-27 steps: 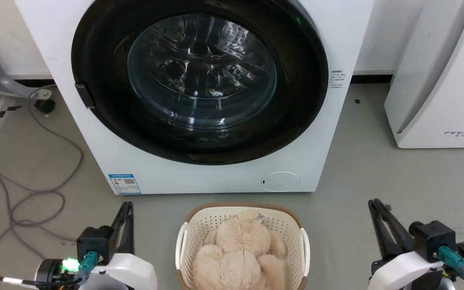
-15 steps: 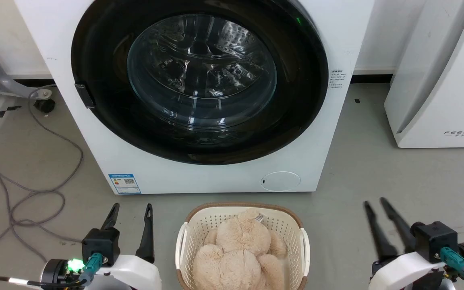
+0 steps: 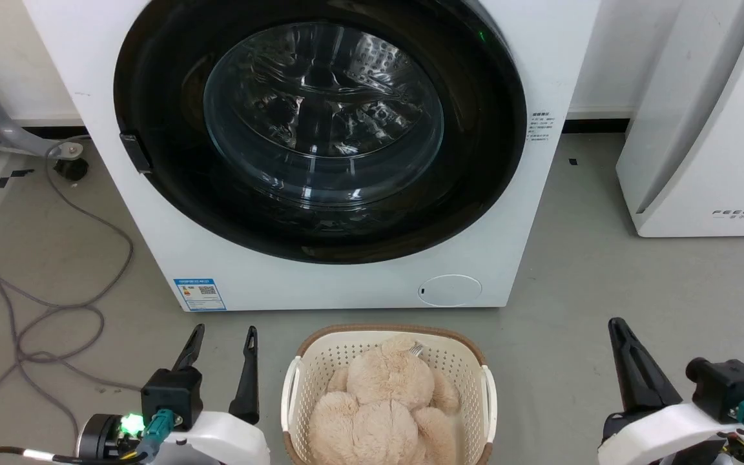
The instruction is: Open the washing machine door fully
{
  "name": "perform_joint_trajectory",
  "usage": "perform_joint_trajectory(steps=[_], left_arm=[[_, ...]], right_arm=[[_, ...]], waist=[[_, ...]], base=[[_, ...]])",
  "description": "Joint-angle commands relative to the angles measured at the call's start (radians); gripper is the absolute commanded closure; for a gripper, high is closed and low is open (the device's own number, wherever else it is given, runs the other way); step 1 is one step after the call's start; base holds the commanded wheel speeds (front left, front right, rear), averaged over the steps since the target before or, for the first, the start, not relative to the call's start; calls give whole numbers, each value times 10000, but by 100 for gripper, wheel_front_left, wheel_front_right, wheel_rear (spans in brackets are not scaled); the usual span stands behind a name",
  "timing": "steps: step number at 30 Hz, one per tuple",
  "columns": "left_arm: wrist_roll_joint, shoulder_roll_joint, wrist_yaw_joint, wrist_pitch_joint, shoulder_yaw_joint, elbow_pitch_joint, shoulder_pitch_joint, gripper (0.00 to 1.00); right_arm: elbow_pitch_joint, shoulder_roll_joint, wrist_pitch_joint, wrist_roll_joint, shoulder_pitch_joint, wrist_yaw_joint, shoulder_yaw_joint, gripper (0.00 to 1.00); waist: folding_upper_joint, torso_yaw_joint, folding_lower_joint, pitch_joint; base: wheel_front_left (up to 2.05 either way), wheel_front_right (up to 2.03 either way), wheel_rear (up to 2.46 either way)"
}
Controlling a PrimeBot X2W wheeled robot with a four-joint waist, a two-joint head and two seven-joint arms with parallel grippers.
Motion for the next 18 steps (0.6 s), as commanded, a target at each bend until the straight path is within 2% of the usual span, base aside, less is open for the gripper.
perform_joint_trajectory(steps=[1,8,18], left_arm=[[-75,2,30,-104,-56,39,-225,0],[-158,3,57,-251,-181,55,-283,0],[-282,3,109,-460,-385,21,-409,0]], right_arm=[[61,4,-117,274,58,3,-4,100],[207,5,-258,1389,-49,3,14,100],[687,7,-490,4255,-663,4,-258,100]], waist=[[-1,4,0,-2],[-1,-16,0,14],[-1,-49,0,94]], base=[[0,0,0],[0,0,0],[0,0,0]])
